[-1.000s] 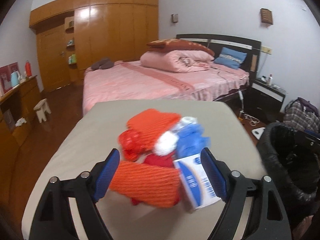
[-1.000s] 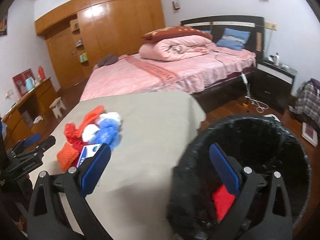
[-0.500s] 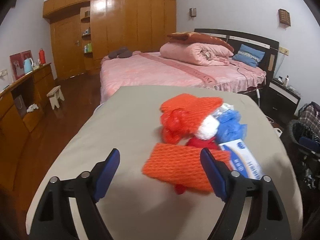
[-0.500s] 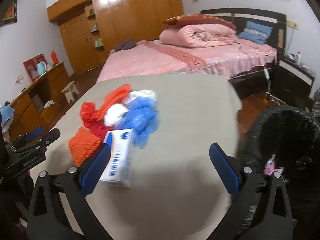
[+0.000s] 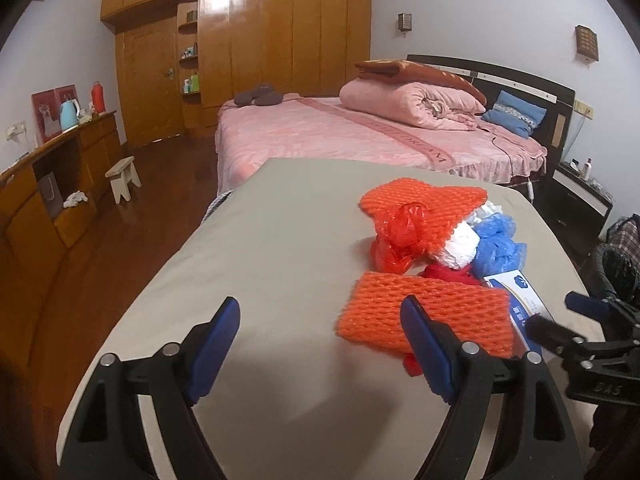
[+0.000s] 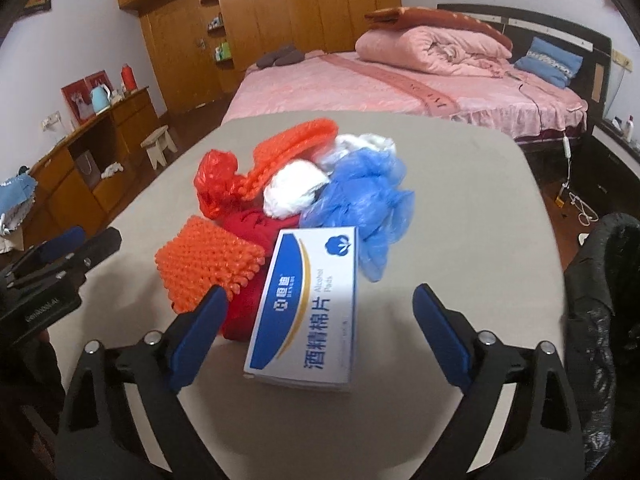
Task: Collect trash
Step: 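Close the right gripper on the white-and-blue alcohol pads box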
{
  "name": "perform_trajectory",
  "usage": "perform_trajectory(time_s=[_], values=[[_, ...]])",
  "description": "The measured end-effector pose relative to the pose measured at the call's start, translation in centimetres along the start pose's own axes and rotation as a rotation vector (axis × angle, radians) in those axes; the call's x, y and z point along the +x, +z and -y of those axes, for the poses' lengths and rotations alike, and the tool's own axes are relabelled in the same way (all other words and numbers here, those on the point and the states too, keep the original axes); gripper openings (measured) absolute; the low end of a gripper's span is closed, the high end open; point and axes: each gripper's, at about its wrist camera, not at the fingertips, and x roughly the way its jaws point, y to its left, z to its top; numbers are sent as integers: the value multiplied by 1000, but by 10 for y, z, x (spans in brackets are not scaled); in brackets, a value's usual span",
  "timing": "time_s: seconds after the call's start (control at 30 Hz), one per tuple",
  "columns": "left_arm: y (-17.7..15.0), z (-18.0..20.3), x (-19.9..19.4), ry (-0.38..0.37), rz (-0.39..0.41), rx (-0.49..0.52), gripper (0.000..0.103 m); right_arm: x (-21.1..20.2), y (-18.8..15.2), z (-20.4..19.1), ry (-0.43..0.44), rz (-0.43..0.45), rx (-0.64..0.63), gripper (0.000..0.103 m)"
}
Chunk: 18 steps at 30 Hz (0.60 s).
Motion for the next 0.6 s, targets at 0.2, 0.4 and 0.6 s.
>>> perform_trajectory(time_s=[0.2,0.4,0.6], values=[[0,0,3,-12,-4,-5,81,17,-7,2,41,-88,7,59],[0,8,8,-34,-19,2,81,3,-7,5,61,-70,7,57],[-3,22,20,-54,-54,15,81,-18,-6,13,30,-29,-25,57]])
